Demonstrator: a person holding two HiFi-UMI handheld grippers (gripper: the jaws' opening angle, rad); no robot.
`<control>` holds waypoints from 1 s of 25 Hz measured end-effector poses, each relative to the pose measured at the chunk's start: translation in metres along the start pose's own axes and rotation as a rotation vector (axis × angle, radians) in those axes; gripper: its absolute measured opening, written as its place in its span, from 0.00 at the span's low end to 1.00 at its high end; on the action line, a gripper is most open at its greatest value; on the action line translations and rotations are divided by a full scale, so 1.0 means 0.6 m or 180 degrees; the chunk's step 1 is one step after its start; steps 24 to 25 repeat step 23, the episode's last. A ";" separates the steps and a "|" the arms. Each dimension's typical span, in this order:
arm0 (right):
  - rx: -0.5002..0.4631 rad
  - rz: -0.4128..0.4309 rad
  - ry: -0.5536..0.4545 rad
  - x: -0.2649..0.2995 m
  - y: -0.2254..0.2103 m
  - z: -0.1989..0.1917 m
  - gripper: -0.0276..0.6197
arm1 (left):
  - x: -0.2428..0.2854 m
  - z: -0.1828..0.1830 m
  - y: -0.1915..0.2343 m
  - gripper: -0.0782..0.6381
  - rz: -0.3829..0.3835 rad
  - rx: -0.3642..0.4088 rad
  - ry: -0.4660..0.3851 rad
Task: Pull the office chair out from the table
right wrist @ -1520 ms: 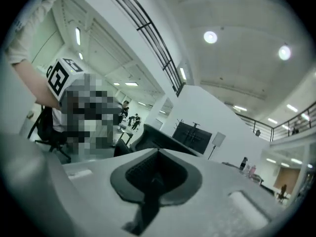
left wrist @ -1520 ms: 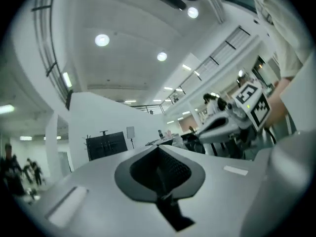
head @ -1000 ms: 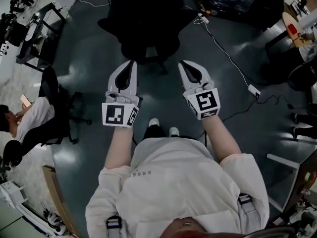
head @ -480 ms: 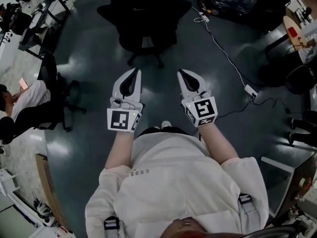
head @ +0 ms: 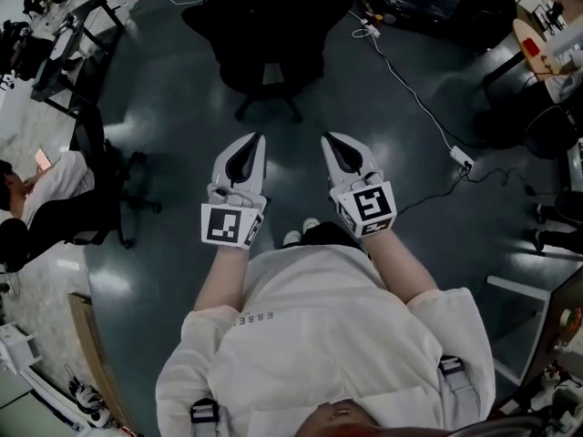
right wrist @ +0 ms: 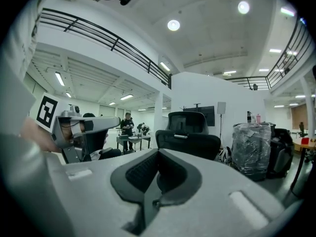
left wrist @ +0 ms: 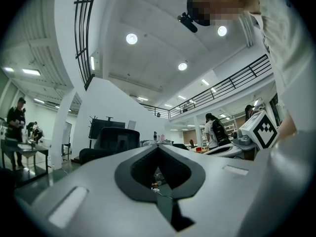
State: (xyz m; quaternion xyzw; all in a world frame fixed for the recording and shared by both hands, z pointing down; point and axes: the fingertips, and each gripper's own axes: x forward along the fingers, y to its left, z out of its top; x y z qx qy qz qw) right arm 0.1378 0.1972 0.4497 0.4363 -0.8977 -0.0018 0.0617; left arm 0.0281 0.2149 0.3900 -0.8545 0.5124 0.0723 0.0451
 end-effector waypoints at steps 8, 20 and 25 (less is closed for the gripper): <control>0.0001 -0.0018 0.0011 -0.011 0.020 -0.001 0.03 | -0.015 -0.002 -0.013 0.13 -0.0110 -0.0038 -0.0027; 0.0006 -0.0116 0.0008 -0.010 0.030 0.004 0.03 | -0.032 0.007 -0.008 0.13 -0.0170 -0.0086 -0.0080; 0.0005 -0.0111 0.0010 -0.006 0.037 0.002 0.03 | -0.038 0.003 0.001 0.13 -0.0147 -0.0099 -0.0067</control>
